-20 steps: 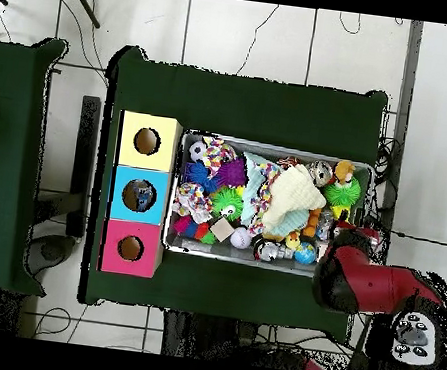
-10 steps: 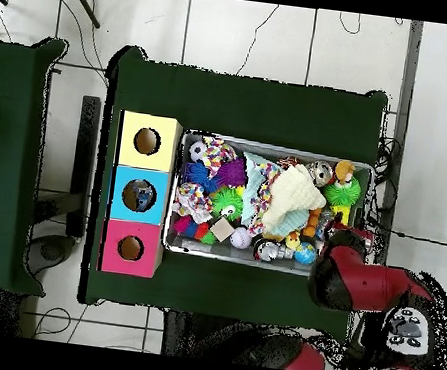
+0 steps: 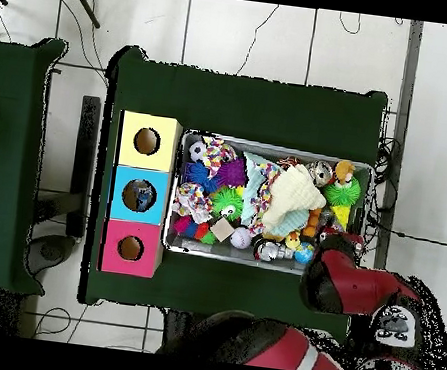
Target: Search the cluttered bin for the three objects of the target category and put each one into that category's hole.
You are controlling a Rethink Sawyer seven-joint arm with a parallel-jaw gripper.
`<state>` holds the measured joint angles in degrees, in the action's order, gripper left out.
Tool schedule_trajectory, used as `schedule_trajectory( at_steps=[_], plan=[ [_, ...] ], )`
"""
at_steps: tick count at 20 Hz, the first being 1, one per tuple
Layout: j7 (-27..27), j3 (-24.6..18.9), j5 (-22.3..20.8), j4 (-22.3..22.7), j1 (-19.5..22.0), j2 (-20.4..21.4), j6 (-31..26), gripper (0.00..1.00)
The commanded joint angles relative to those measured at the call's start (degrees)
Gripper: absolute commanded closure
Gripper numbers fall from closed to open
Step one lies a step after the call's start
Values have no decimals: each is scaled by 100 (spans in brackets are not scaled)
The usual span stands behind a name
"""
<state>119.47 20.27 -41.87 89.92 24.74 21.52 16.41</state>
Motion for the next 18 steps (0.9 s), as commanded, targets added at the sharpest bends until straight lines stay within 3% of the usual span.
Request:
schedule_trajectory(
  at_steps=[1,10,18],
  plan=[
    [721,-32,560,590,-287,-290,716,0],
    [677,214,1044,794,-545,-508,1072,0],
    [579,185,1218,610,-506,-829,1323,0]
  ],
)
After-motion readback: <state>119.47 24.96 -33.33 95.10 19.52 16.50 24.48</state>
